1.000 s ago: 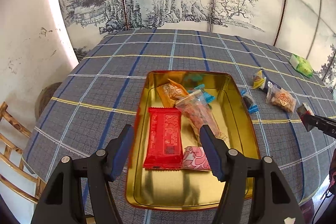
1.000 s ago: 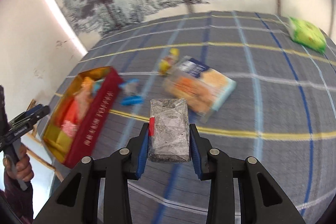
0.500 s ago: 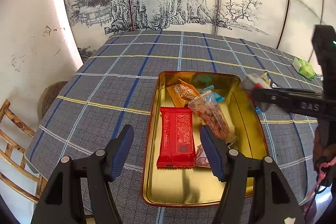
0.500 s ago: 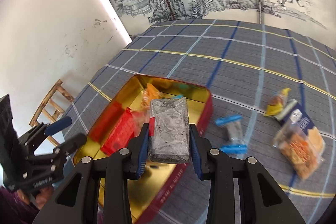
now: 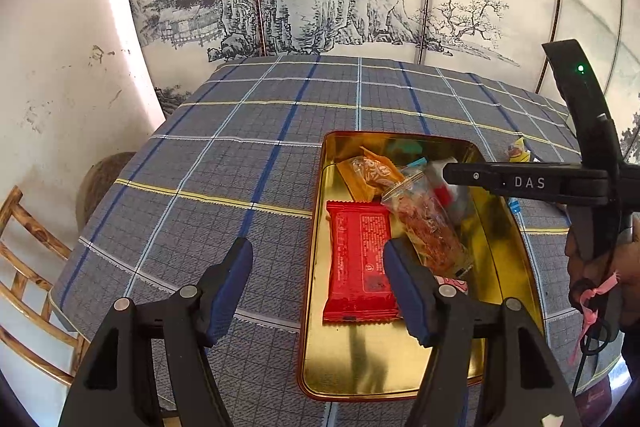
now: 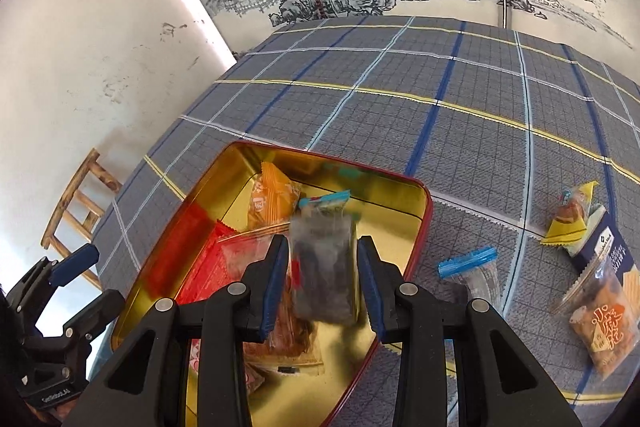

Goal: Organize snacks
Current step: 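Lower the grey bag with the right gripper into the gold tin and release, then move the left gripper to the clear bag with the blue clip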

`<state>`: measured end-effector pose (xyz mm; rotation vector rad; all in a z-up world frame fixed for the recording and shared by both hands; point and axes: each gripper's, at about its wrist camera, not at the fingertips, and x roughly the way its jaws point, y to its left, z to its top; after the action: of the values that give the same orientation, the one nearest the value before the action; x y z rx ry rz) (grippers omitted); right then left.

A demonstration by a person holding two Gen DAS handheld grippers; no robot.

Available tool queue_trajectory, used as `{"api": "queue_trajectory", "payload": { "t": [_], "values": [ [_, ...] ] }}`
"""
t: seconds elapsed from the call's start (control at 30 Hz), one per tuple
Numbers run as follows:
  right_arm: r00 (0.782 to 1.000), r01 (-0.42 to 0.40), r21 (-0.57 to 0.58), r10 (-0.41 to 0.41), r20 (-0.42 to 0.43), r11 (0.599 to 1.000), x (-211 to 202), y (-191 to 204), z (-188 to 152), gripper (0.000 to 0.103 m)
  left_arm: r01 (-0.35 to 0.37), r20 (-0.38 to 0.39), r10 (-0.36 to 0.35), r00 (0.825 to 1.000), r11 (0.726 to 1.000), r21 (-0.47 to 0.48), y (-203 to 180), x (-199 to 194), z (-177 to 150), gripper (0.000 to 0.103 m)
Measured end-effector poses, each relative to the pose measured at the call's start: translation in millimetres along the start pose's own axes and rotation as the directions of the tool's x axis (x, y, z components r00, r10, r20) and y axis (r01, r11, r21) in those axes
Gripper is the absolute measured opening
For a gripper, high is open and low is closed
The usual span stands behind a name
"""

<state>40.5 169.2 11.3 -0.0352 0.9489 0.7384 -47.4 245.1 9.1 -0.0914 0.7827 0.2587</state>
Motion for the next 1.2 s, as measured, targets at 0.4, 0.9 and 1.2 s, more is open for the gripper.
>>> {"api": "queue_trajectory", "payload": {
  "t": [0.4,0.9,1.2],
  "values": [
    [1.000,-0.009,-0.004,0.009,-0.002,1.000,1.8,7.5,0.5,0.037,0.003,-0.010,-0.003,1.000,1.000,-0.012,7.4,6.4,-4.1,0.064],
    [0.995,-0.058,-0.023,0.060,0.085,0.998,-34.4,5.1,-24.6,0.040,-0.015,-0.001,0.015,1.000,1.000,0.013,1.9,0.2,-6.7,0.069],
    [0.991,0.012,0.093,-0.024,0.134,0.996,-71.9,-55.3,-62.1,0.051,-0.034,0.016,0.033,0.999,0.998,0.056,-18.2,-10.6,-6.7,0.076]
  ]
}}
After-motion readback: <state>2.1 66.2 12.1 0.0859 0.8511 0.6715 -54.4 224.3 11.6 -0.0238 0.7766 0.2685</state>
